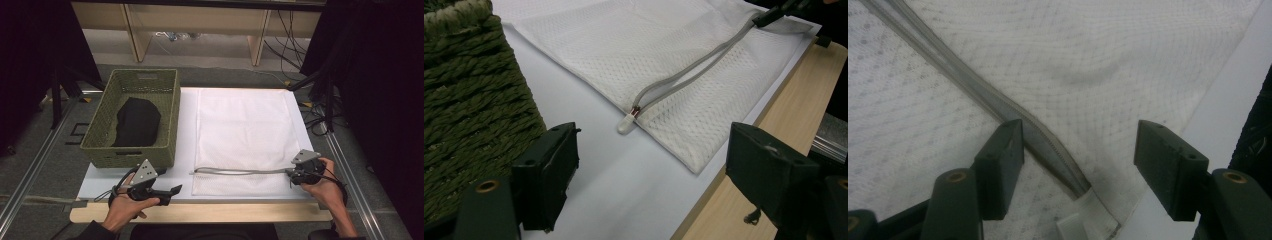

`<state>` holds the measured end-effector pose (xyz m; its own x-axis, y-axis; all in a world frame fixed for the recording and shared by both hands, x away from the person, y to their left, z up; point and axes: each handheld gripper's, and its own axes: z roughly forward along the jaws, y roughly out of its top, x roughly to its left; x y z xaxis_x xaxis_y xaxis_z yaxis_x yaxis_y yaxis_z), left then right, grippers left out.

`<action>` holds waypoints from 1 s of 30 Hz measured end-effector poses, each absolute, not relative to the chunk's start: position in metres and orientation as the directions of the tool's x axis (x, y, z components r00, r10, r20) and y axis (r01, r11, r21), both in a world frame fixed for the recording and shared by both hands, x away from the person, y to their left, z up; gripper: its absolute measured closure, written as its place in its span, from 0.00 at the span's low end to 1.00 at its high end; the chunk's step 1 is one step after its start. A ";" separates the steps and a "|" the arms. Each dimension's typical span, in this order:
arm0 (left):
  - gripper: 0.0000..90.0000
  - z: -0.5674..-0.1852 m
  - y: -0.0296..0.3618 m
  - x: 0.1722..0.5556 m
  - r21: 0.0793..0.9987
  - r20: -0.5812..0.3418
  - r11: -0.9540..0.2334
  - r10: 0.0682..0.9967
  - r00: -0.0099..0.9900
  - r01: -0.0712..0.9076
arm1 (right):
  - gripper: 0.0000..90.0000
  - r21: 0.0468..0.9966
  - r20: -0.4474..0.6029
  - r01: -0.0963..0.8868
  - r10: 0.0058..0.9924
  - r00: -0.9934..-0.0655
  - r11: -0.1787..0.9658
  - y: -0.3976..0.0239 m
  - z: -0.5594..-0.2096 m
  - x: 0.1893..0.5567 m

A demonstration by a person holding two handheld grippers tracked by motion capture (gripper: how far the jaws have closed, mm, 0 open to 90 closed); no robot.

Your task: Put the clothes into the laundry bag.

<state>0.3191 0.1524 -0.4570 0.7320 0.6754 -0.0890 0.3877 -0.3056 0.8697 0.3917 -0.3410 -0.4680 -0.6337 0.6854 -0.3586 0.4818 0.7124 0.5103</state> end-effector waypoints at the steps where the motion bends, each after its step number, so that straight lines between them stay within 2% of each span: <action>1: 0.23 -0.457 0.152 0.319 0.868 -0.089 -0.308 0.675 0.732 0.389 | 0.44 0.508 -0.359 0.490 0.692 -0.627 0.708 -0.340 -0.468 0.394; 3: 0.23 -0.457 0.152 0.320 0.870 -0.089 -0.305 0.676 0.732 0.387 | 0.47 0.508 -0.353 0.504 0.702 -0.618 0.699 -0.338 -0.468 0.397; 11: 0.23 -0.458 0.152 0.320 0.866 -0.090 -0.312 0.670 0.736 0.390 | 0.63 0.517 -0.378 0.417 0.636 -0.672 0.748 -0.325 -0.469 0.407; 16: 0.23 -0.458 0.151 0.320 0.867 -0.098 -0.304 0.672 0.734 0.394 | 0.67 0.537 -0.347 0.389 0.617 -0.707 0.748 -0.310 -0.468 0.409; 22: 0.23 -0.458 0.152 0.320 0.865 -0.085 -0.315 0.675 0.733 0.390 | 0.74 0.521 -0.334 0.303 0.517 -0.788 0.798 -0.284 -0.470 0.416; 26: 0.23 -0.458 0.152 0.319 0.861 -0.089 -0.318 0.674 0.733 0.396 | 0.79 0.507 -0.362 0.215 0.433 -0.826 0.835 -0.270 -0.470 0.424; 30: 0.24 -0.458 0.152 0.319 0.863 -0.080 -0.321 0.675 0.733 0.390 | 0.81 0.499 -0.362 0.215 0.428 -0.829 0.839 -0.260 -0.472 0.426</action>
